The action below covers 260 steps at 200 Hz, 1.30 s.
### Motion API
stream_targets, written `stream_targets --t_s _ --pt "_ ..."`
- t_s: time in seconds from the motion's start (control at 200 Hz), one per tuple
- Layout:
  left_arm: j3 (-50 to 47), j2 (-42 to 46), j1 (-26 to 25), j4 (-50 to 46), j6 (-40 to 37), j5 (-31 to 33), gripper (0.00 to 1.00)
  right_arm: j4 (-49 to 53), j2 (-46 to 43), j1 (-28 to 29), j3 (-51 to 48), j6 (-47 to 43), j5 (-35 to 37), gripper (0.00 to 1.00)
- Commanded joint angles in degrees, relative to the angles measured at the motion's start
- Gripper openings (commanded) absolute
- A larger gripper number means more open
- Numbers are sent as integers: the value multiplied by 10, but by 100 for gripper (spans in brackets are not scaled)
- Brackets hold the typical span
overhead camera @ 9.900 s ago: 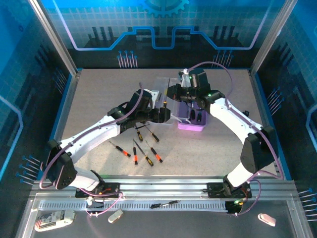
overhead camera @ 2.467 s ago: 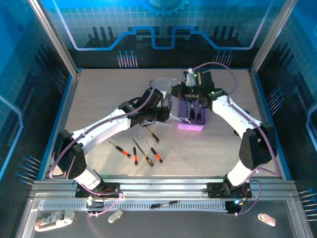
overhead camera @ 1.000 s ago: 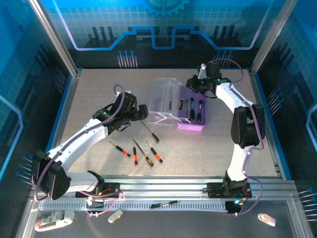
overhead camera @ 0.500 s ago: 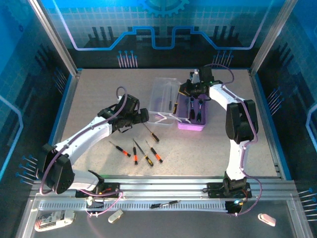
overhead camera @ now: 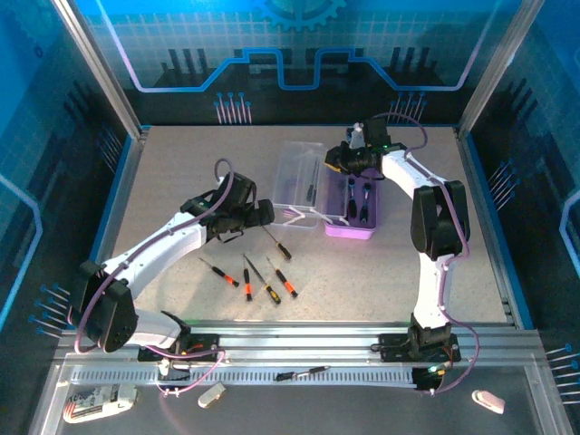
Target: Pack the tool kit
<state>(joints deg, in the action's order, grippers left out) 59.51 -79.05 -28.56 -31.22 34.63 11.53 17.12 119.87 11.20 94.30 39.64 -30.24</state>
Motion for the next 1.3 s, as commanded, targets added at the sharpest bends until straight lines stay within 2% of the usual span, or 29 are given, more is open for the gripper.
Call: stream_targets --t_s 0.0,0.12,0.37,0.52,0.635,0.815,1.01,1.166,1.296 --pt "-8 -3 2 -12 13 -10 99 11 -32 -2 -3 -4 -4 22" --pt "-14 1 2 -20 15 -12 97 11 -65 -2 -19 -11 2 22" --pt "-44 36 -3 -124 62 -7 83 -20 -161 -1 -107 -13 12 22" --pt "-98 88 -36 -148 97 -13 77 -35 -213 2 -171 -15 12 22" --pt "-125 101 -57 -125 117 -27 75 -11 -258 24 -212 -47 49 23" --pt "-130 70 -71 -61 127 -61 72 67 -323 102 -250 -129 168 24" --pt "-153 39 -72 10 160 -77 70 119 -373 224 -276 -188 305 28" --pt "-165 39 -63 31 168 -48 71 131 -365 309 -287 -196 370 29" --pt "-168 55 -23 24 164 -37 76 140 -308 378 -266 -203 409 33"
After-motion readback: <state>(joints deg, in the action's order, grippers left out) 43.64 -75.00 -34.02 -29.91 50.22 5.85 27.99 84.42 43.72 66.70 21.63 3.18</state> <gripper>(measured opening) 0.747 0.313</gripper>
